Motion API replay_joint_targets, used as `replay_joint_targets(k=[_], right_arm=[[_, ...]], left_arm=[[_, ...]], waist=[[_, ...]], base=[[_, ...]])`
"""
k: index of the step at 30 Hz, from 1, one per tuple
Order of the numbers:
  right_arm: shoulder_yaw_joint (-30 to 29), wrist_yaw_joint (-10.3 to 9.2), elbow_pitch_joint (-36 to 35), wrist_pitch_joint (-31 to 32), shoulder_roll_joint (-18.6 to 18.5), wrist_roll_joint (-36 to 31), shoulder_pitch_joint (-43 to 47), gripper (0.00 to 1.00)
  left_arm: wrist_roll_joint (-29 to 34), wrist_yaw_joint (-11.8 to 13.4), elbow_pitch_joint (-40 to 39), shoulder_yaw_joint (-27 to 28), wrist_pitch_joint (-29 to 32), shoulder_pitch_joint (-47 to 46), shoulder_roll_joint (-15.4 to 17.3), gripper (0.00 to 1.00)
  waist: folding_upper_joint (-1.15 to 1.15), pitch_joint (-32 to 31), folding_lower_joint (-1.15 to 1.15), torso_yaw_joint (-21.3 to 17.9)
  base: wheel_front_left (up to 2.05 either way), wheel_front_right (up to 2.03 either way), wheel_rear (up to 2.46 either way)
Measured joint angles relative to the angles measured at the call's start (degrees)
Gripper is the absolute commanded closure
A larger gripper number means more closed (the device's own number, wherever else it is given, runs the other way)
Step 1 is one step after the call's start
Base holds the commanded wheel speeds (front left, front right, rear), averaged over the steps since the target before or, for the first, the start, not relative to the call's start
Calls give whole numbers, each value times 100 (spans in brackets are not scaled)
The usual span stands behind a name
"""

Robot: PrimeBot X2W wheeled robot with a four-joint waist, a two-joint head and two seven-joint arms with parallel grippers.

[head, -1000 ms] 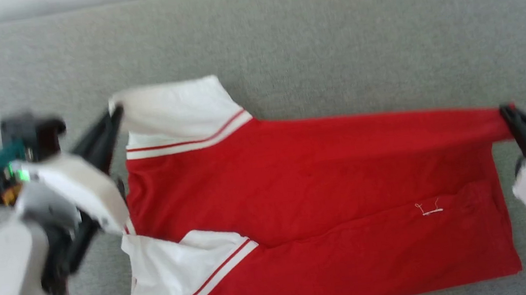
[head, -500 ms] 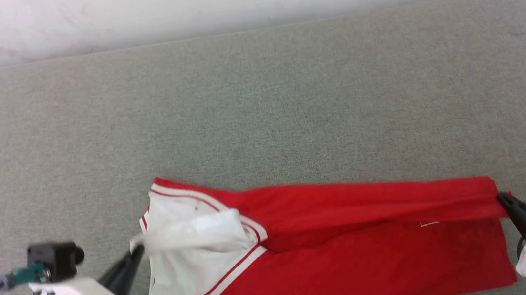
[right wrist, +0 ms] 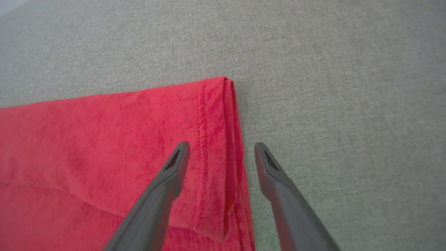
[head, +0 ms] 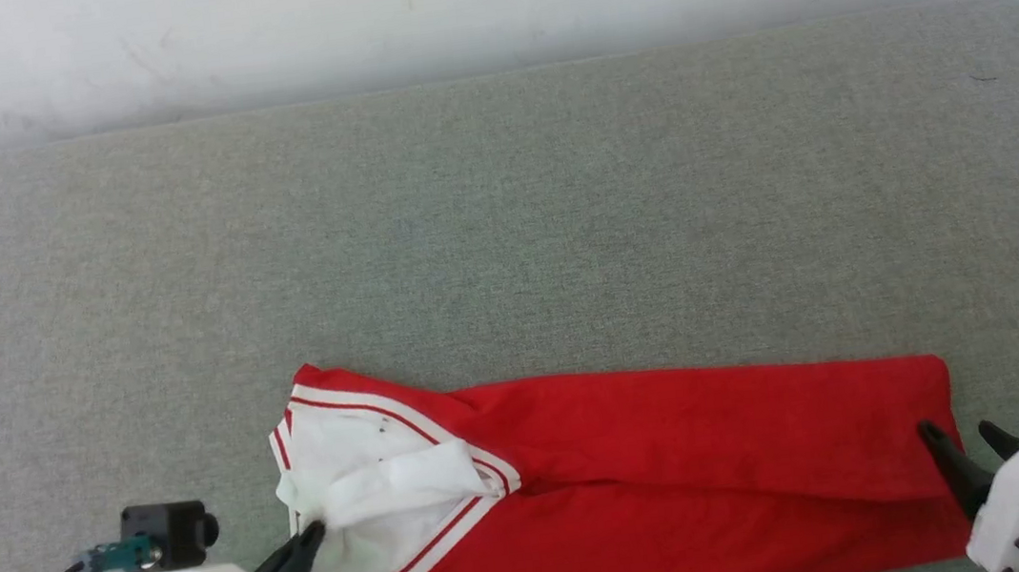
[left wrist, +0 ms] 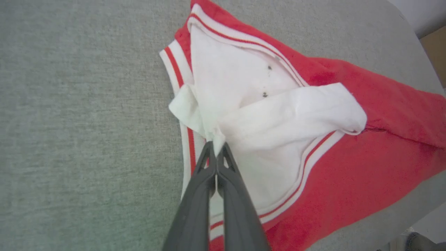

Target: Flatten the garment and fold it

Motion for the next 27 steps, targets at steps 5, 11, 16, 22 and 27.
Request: replay_joint_targets(k=[5,11,16,22,27], right_arm=[[23,0,144,-225,60,0,-134,0],[-236,0,-201,-477,138,121,-108,0],[-508,0,-543,-564,230,149,183,0],[-517,0,-547,-504,303,149,474,0],[-449,0,-391,-456,323,143,464,0]], left_arm=[[78,-18,242,-64,-211,-176,-214,0],[298,188,-23,298,-1141,-186,-387,0],[829,736,-556,801,-2384,81,-542,0],[2068,1226,-1240,1390,-3070,370,-933,0],[3229,1203,-1657,1646,-3077,583,-1374,0]], waist=[[0,5,0,-49],[0,-18,0,-64],[0,-64,0,-55],[0,-89,0,-11],[0,-51,0,62]], base=[[0,0,0],[0,0,0],[0,0,0],[0,0,0],[0,0,0]])
